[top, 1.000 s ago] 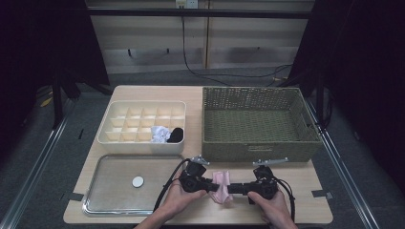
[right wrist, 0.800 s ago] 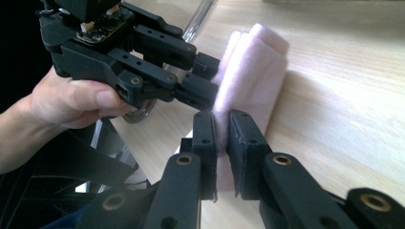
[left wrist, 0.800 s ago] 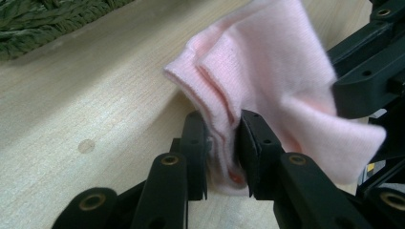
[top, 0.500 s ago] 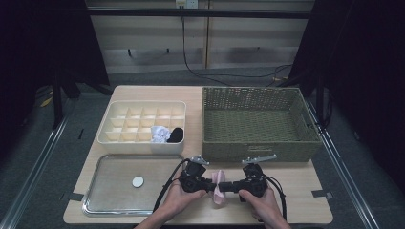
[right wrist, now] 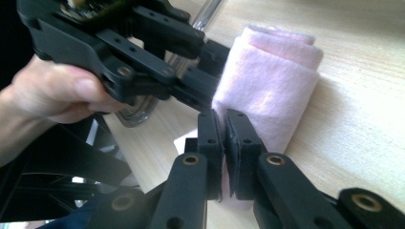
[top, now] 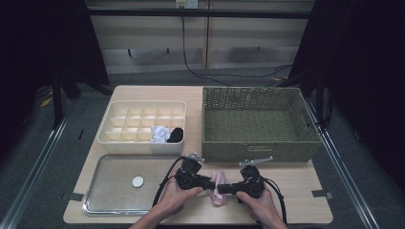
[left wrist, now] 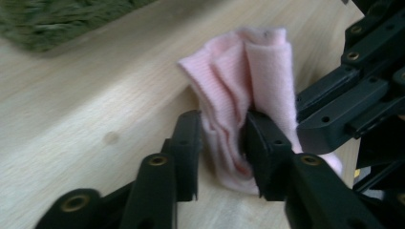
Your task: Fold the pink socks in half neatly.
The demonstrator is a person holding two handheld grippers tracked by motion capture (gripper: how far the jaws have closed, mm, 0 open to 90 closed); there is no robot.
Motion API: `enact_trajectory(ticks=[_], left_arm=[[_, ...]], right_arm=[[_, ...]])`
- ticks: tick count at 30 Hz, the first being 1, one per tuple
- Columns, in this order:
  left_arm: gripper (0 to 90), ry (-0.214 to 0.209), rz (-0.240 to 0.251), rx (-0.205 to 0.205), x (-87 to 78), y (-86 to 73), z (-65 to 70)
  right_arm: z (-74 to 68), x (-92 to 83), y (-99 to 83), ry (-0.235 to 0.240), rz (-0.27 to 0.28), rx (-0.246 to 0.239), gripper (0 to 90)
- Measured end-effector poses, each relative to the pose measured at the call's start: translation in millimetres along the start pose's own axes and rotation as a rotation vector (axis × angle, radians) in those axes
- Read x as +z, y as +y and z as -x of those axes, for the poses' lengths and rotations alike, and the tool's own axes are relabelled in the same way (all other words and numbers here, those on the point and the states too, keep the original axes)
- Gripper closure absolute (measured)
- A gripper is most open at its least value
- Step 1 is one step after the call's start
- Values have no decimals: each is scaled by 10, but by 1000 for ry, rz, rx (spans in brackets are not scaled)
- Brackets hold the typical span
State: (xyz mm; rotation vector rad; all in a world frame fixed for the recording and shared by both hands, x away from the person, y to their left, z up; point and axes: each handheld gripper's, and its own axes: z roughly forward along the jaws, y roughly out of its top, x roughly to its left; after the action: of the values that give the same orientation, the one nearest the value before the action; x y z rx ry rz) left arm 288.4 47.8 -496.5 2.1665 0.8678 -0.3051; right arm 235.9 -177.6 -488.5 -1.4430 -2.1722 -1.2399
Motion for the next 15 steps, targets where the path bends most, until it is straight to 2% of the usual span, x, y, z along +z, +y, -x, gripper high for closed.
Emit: enact_trajectory(ticks=[5, 7, 9, 11, 12, 14, 15], left_arm=[[599, -15, 47, -44, -91, 16, -70], [557, -41, 79, -68, -145, 29, -98], [503, -47, 83, -72, -158, 36, -105], [488, -56, 100, -78, -154, 50, -97], [450, -56, 113, -67, -144, 68, -72], [447, -60, 124, -55, -130, 75, -52], [429, -75, 110, -46, -117, 80, -44]], right_arm=[[0, 39, 0, -7, -2, -1, 853], [5, 69, -13, -5, 3, -3, 853], [10, 78, -14, -2, 7, -2, 853], [10, 82, -14, 1, 6, -2, 853], [2, 93, -13, -6, 5, -15, 853], [-5, 94, -13, -9, 6, -15, 853], [-16, 96, -13, -12, 4, -20, 853]])
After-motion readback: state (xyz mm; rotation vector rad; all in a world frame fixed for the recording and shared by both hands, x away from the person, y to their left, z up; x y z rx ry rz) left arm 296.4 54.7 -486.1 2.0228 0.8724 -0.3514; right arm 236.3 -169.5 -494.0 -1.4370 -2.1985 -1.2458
